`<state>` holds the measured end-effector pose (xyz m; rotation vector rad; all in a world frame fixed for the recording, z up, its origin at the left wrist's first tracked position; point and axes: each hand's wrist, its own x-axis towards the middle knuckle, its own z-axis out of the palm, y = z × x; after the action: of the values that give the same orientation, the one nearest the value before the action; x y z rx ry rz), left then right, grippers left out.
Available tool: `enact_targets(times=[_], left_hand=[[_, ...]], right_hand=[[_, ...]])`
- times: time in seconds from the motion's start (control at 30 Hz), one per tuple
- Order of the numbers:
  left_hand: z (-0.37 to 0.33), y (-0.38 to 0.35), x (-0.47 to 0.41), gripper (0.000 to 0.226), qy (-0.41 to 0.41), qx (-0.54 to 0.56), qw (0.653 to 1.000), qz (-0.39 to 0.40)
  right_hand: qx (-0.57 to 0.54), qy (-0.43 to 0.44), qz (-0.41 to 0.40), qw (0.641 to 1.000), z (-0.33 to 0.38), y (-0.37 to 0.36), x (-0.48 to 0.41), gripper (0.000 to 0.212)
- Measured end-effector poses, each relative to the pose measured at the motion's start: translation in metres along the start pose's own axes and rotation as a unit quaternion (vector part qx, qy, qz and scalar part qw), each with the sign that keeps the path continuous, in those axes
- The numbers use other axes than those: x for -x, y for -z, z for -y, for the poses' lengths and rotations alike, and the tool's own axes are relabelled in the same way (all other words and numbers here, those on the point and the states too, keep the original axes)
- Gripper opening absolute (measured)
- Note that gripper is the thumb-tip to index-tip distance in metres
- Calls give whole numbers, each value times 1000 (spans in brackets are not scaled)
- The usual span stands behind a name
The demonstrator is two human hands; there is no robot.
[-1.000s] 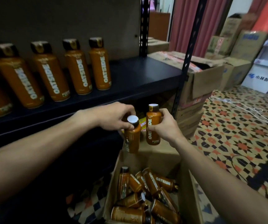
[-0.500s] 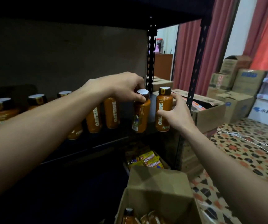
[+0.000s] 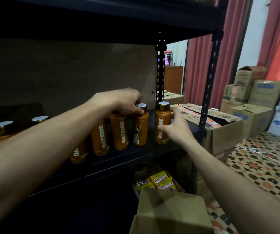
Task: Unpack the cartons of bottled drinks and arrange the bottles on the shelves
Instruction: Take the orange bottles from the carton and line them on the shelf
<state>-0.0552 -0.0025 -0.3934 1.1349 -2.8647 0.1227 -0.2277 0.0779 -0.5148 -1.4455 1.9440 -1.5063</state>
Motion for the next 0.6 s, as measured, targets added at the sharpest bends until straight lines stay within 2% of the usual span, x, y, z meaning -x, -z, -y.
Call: enact_targets(times=[0.27, 0.43, 0.6], left_hand=[[5, -4, -10, 32, 30, 26, 999, 14], [7, -5, -13, 49, 37, 43, 998, -16], [-1, -7, -16, 57, 53, 58, 996, -31]], right_hand=[[3, -5, 22, 1000, -3, -5, -15, 86], [0, -16, 42, 999, -10, -5, -19, 88], [44, -74, 83, 993, -26, -7, -17, 99]])
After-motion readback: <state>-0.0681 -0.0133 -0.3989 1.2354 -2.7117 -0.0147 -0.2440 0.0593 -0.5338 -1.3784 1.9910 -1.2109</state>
